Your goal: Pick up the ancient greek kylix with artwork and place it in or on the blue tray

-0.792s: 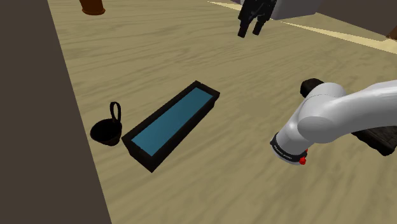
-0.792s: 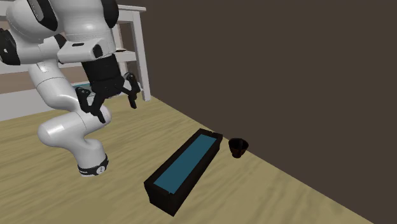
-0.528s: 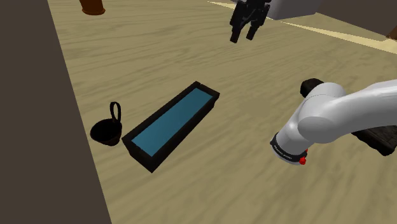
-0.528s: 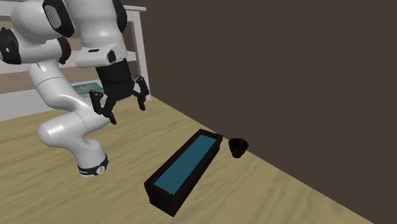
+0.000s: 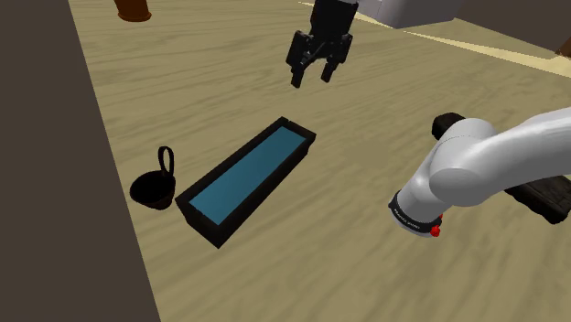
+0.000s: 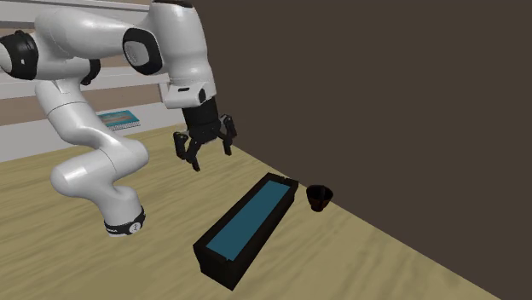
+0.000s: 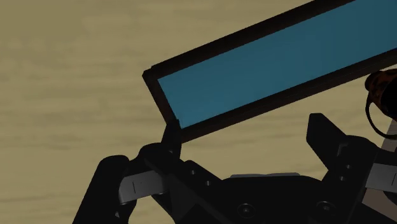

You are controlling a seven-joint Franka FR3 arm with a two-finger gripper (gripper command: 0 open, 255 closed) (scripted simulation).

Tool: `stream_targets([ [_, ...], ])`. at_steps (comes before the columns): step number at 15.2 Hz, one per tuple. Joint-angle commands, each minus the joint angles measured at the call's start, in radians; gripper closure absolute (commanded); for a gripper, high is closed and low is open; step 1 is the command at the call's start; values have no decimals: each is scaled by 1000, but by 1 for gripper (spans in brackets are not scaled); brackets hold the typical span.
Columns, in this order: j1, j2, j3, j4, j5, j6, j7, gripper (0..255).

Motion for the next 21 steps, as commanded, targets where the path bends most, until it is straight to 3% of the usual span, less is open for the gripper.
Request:
stream_targets([
  [1, 5, 32, 50, -7, 20, 57, 62, 0],
  [7, -1, 181, 194, 23, 37, 219, 239, 0],
  [12, -27, 344, 315, 92, -9, 342, 407, 0],
  [16, -56, 501, 408, 175, -107, 422, 570, 0],
  [21, -60, 732, 484, 317, -317, 475, 815, 0],
])
